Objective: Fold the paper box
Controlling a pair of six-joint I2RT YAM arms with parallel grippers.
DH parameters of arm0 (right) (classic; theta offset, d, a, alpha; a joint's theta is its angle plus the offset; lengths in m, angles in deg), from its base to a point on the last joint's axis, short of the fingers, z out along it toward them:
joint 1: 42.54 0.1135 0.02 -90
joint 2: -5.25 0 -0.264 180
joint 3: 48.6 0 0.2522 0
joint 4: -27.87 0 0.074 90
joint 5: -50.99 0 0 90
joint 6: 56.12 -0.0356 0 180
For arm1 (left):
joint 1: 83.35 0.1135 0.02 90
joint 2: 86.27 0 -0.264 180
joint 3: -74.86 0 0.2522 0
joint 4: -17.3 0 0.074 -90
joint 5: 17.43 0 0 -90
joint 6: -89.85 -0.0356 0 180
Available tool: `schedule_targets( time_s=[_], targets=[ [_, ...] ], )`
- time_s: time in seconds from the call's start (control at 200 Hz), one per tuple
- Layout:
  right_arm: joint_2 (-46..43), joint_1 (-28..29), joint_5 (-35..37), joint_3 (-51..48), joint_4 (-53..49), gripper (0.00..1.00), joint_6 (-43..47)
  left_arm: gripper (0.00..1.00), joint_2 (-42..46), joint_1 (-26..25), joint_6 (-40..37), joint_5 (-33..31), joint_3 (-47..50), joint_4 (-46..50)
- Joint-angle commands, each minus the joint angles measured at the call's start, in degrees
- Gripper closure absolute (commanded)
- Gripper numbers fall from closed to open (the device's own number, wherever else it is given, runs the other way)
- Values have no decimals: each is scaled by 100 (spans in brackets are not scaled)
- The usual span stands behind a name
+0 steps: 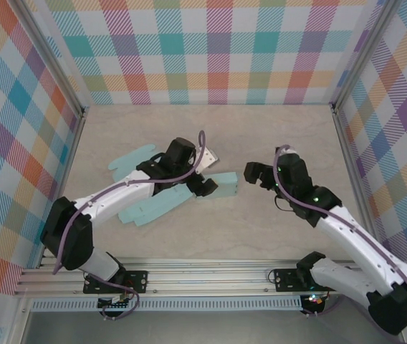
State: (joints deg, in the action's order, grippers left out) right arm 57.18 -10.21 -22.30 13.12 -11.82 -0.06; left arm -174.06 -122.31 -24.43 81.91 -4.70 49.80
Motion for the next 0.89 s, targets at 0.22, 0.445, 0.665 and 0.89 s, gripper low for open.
schedule_targets(
  time_s=[0.22, 0.445, 0.665, 0.89],
  targets=[
    [-924, 18, 509, -390, -791, 0, -375, 0, -1028, 3, -954, -16, -1130, 1473],
    [-989, 18, 549, -486, -697, 0, -423, 7, -1586, -103, -1034, -410, -1640, 1864],
    [-1093, 18, 562, -494, -671, 0, -385, 20, -2118, -125, -1231, -784, -2132, 2288],
    [-1336, 18, 760, -490, -842, 0, -373, 58, -2296, -267, -1378, -974, -2318, 2315]
  ],
)
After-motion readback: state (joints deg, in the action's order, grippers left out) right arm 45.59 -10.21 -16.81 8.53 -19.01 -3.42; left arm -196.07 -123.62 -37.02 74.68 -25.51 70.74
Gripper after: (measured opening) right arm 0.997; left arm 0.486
